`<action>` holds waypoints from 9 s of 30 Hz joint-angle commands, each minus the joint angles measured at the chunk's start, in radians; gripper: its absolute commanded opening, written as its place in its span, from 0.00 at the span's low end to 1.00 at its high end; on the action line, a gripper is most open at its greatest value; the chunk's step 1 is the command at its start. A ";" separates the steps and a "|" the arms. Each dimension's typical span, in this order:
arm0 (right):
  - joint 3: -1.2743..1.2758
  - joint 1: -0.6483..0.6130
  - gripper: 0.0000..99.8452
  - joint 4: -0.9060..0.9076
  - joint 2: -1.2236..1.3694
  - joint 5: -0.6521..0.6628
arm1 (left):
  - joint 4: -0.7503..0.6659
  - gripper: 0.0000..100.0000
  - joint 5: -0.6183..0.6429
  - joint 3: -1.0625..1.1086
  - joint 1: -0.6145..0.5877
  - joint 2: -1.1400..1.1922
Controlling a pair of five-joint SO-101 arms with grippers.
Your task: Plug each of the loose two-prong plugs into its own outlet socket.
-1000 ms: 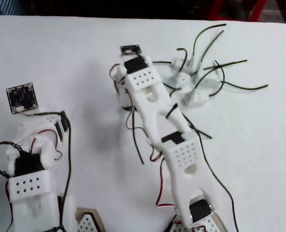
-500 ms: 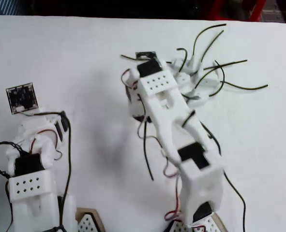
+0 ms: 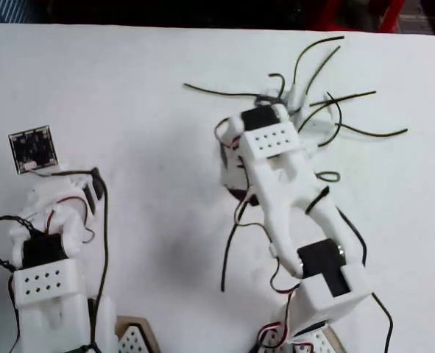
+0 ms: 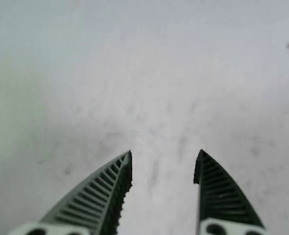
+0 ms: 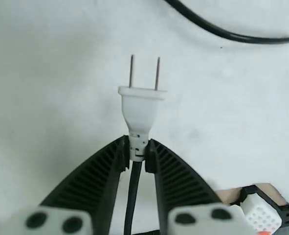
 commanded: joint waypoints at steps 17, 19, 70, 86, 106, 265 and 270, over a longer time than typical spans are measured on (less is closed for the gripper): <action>-0.012 0.113 0.15 0.002 -0.068 0.434 | -0.023 0.21 0.000 -0.008 -0.010 -0.019; -0.012 0.125 0.15 0.001 -0.068 0.628 | -0.023 0.21 0.000 -0.008 -0.010 -0.019; 0.199 0.291 0.02 -0.464 0.216 1.255 | -0.025 0.21 0.000 -0.008 -0.007 -0.019; -0.061 0.478 0.02 0.025 0.125 1.496 | -0.025 0.21 0.000 -0.008 -0.007 -0.019; 0.611 0.429 0.27 -0.406 -0.297 2.087 | -0.025 0.21 0.000 -0.008 -0.007 -0.019; 0.747 0.105 0.08 -0.486 -0.291 1.559 | -0.025 0.21 0.000 -0.008 -0.007 -0.019; 0.763 0.101 0.05 -0.493 -0.291 1.560 | -0.025 0.21 0.000 -0.008 -0.007 -0.019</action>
